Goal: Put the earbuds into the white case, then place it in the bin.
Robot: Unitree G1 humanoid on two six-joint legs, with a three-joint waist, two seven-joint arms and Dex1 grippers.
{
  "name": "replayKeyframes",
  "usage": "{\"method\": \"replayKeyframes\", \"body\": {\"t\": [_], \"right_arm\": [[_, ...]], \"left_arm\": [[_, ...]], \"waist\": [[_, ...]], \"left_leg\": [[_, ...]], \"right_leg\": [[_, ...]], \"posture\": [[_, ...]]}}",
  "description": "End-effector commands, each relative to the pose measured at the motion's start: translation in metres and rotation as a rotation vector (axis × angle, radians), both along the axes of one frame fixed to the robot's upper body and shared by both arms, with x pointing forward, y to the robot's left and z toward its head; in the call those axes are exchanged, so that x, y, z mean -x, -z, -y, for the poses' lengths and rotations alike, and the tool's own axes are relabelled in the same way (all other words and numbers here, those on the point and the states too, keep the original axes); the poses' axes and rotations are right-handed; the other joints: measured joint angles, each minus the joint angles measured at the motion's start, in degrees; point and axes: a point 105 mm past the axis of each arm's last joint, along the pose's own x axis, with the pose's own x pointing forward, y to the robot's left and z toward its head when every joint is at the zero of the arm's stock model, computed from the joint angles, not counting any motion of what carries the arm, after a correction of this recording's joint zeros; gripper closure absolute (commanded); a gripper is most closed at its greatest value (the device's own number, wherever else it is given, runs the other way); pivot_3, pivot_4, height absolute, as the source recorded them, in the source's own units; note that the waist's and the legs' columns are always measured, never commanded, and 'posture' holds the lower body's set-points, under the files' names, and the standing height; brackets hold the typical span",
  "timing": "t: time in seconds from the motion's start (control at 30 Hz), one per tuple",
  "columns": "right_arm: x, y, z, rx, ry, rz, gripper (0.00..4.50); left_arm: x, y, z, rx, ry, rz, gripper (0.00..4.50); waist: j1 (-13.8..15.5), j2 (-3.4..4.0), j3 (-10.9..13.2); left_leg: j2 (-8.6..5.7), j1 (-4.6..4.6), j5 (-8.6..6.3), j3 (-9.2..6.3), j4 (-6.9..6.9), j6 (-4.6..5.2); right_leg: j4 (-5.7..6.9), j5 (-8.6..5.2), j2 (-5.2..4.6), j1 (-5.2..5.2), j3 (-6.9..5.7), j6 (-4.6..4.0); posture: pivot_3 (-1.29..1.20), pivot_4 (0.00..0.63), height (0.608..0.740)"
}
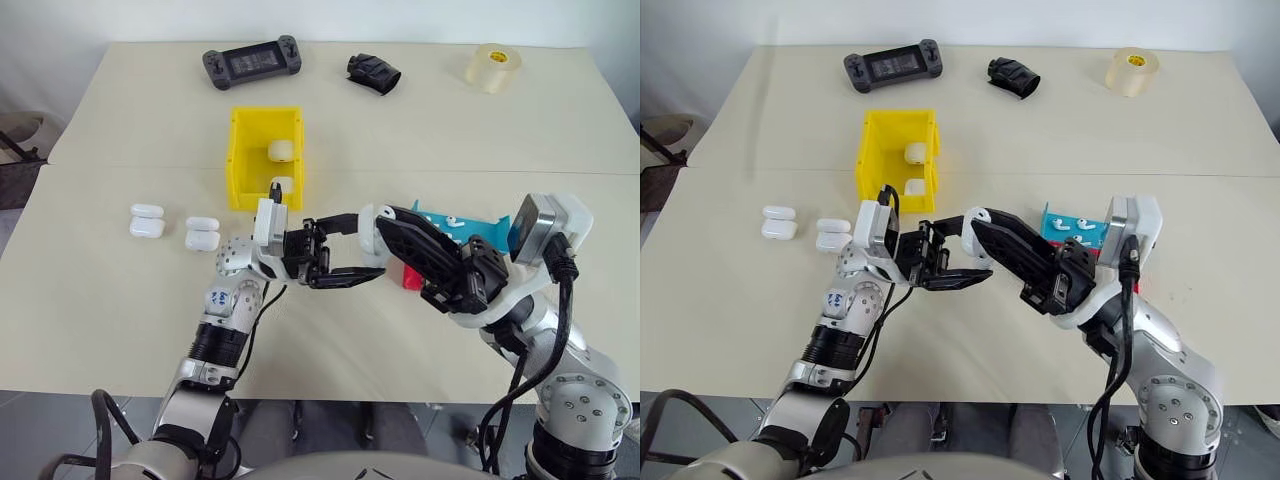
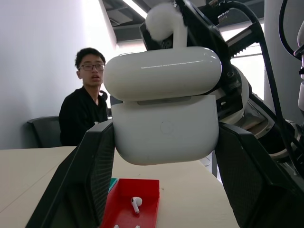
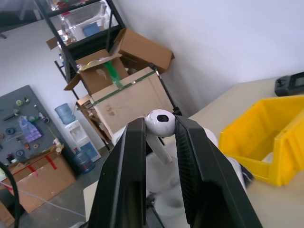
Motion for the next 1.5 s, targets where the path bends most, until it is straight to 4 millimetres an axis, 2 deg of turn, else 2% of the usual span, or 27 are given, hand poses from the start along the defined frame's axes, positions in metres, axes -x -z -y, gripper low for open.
{"method": "replayKeyframes", "body": {"t": [0.03, 0.4, 0.73, 1.1, 1.13, 1.27, 1.37, 1.43, 1.5], "right_arm": [[0.003, 0.000, 0.001, -0.015, -0.004, 0.016, 3.99], [0.006, 0.019, -0.007, 0.017, -0.046, -0.047, 3.99], [0.001, 0.033, -0.002, 0.061, -0.020, -0.096, 3.99], [0.001, 0.035, 0.004, 0.103, -0.014, -0.079, 0.24], [0.001, 0.034, 0.005, 0.113, -0.008, -0.066, 0.02], [0.005, 0.034, 0.021, 0.222, 0.032, -0.014, 0.02], [0.007, 0.039, 0.039, 0.295, 0.066, -0.022, 0.02], [0.005, 0.038, 0.050, 0.376, 0.099, 0.009, 0.41], [0.005, 0.036, 0.052, 0.414, 0.103, 0.036, 0.92]], "left_arm": [[0.001, -0.012, 0.001, 0.020, -0.003, 0.044, 1.70], [-0.001, -0.016, 0.000, 0.028, -0.023, 0.053, 1.70], [-0.001, -0.018, 0.000, 0.030, -0.027, 0.061, 1.70], [-0.002, -0.020, 0.001, 0.035, -0.033, 0.056, 1.70], [-0.002, -0.020, 0.001, 0.030, -0.033, 0.055, 1.70], [-0.009, -0.013, -0.002, -0.042, -0.094, 0.080, 1.70], [-0.021, 0.002, -0.005, -0.210, -0.190, 0.149, 1.70], [-0.025, 0.017, -0.009, -0.396, -0.229, 0.237, 1.70], [-0.029, 0.022, -0.011, -0.472, -0.261, 0.270, 1.70]], "waist": [[0.04, 0.00, 0.00], [0.02, 0.00, 0.00], [0.03, 0.00, 0.00], [0.06, -0.01, 0.01], [0.06, -0.01, 0.01], [0.19, -0.02, 0.01], [0.28, -0.04, 0.02], [0.23, -0.04, 0.02], [0.21, -0.04, 0.02]], "left_leg": [[0.00, 0.00, 0.00, 0.00, 0.00, 0.00], [0.00, 0.00, -0.01, 0.00, 0.00, 0.02], [0.00, 0.00, -0.01, 0.00, 0.00, 0.03], [0.00, 0.00, -0.02, 0.00, 0.00, 0.04], [0.00, 0.01, -0.02, 0.00, 0.00, 0.04], [-0.01, 0.00, -0.03, 0.02, 0.00, 0.05], [-0.03, -0.01, -0.03, 0.01, 0.00, 0.06], [-0.03, 0.00, -0.03, 0.04, -0.01, 0.06], [-0.03, 0.01, -0.03, 0.06, -0.03, 0.06]], "right_leg": [[0.00, 0.00, 0.00, 0.00, 0.01, 0.00], [0.00, 0.00, 0.00, 0.00, 0.02, 0.00], [-0.01, 0.00, 0.00, 0.00, 0.02, 0.00], [-0.04, 0.00, -0.01, 0.02, 0.01, 0.00], [-0.04, 0.00, -0.01, 0.01, 0.01, 0.00], [-0.05, 0.00, -0.01, 0.02, 0.01, 0.00], [-0.14, 0.00, -0.01, 0.06, -0.02, 0.00], [-0.17, 0.00, -0.01, 0.08, -0.02, 0.01], [-0.18, 0.00, 0.00, 0.07, -0.02, 0.01]], "posture": [[0.00, 0.150, 0.740], [0.00, 0.150, 0.740], [0.00, 0.150, 0.740], [0.00, 0.150, 0.740], [0.00, 0.150, 0.740], [0.00, 0.150, 0.740], [0.00, 0.150, 0.740], [0.00, 0.150, 0.740], [0.00, 0.150, 0.740]]}}
